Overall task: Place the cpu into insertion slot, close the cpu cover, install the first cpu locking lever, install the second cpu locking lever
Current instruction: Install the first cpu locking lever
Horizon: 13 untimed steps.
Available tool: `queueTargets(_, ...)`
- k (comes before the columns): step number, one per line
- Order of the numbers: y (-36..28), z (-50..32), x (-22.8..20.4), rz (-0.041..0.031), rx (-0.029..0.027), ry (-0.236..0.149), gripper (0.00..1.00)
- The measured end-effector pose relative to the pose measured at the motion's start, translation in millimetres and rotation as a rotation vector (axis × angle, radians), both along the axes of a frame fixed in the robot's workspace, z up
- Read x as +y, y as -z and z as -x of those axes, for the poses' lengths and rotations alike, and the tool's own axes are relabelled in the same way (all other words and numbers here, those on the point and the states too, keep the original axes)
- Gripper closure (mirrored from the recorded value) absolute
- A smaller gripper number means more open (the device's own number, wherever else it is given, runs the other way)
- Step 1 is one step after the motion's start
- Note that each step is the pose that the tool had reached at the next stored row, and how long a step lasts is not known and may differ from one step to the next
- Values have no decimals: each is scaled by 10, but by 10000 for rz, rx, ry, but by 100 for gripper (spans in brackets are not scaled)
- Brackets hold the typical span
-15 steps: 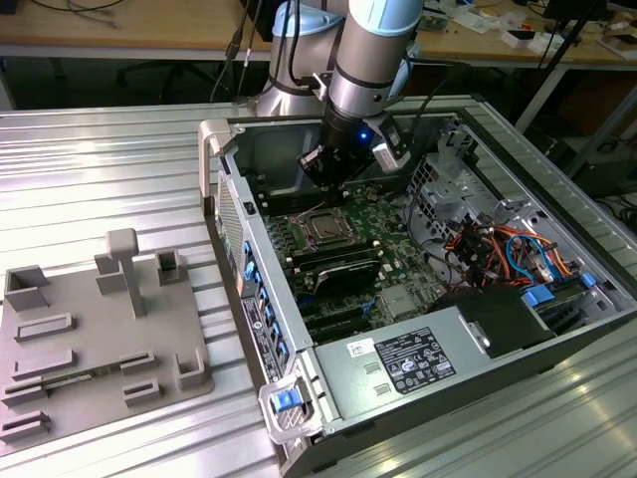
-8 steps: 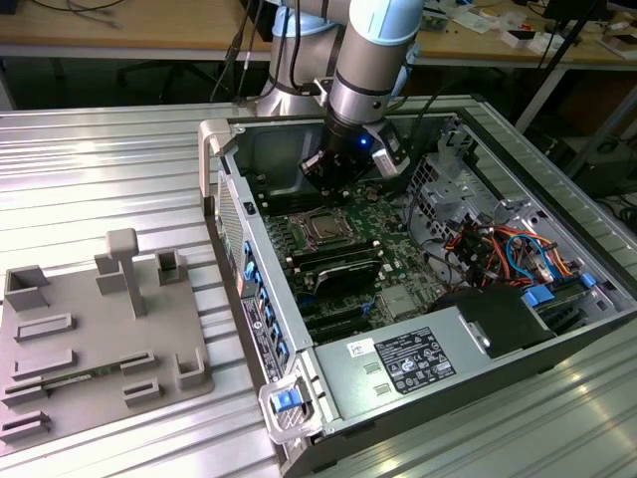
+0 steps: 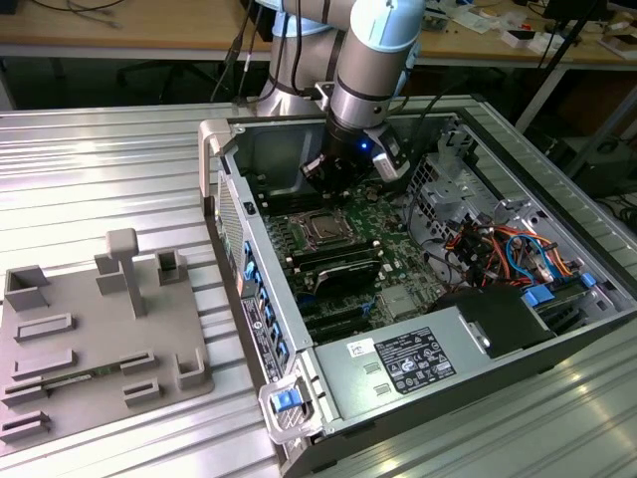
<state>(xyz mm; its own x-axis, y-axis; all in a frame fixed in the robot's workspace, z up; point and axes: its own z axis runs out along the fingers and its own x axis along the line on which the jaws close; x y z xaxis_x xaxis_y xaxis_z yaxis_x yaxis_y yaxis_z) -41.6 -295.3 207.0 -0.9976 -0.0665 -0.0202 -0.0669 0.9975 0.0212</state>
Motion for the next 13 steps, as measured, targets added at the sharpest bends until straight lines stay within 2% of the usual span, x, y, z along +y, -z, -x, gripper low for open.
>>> queueTargets(13, 30, 26, 0, 2, 2, 0, 89)
